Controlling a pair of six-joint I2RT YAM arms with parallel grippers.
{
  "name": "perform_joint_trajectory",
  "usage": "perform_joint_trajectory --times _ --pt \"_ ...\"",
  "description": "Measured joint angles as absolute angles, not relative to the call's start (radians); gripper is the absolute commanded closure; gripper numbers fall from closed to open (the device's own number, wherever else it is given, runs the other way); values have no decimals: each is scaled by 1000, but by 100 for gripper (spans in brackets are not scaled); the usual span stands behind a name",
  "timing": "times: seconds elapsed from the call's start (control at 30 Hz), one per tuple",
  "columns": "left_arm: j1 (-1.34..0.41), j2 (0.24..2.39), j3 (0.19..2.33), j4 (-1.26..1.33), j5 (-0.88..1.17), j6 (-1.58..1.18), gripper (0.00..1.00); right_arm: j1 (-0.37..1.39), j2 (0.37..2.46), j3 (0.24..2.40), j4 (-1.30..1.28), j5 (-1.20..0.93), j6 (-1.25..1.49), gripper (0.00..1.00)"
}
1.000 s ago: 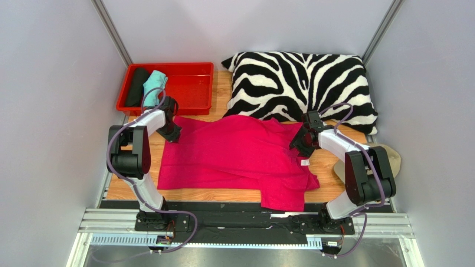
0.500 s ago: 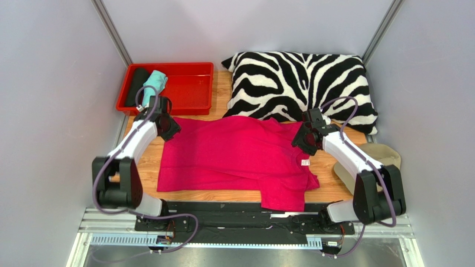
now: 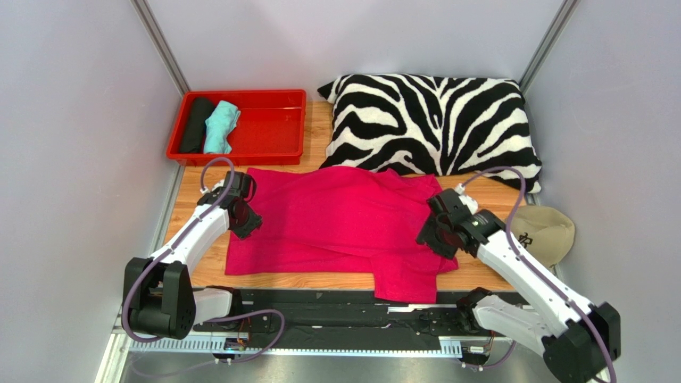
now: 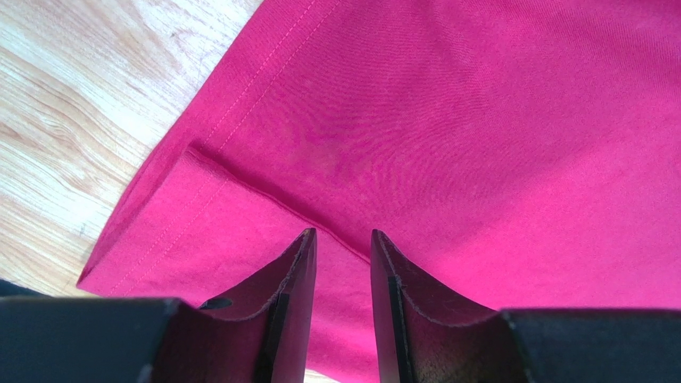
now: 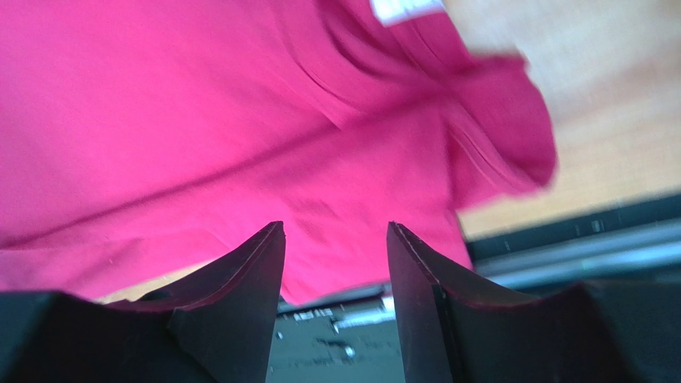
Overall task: Roll the t-shirts
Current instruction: Flatten out the T-shirt at the center of the board, then pick up the T-shirt from the center of the board.
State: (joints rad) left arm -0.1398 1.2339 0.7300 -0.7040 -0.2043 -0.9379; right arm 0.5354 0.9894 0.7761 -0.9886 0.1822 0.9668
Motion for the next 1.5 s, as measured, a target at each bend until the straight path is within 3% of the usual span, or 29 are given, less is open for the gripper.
perform_joint_trajectory --times 0.33,0.63,0.97,1.07,1.1,1.17,1.37,1.5 --pt "-135 1227 730 -698 -181 -963 60 563 779 622 -1143 57 1103 48" --pt "-135 1227 731 -698 -169 -964 60 746 856 497 -1062 11 1225 48" --pt "-132 1226 757 -706 -171 -963 59 815 873 418 -952 59 1341 48" --pt "-129 1222 759 -709 -174 -963 59 822 884 408 -925 80 1361 59" --pt "-129 1221 760 -710 -174 -963 59 823 888 404 -917 88 1367 73" --pt "-129 1219 760 -714 -176 -963 59 823 892 404 -899 96 1377 87" --pt "-123 1213 760 -724 -194 -963 59 826 893 439 -922 118 1368 98" --pt "-122 1213 767 -744 -221 -965 59 826 893 527 -950 141 1329 100"
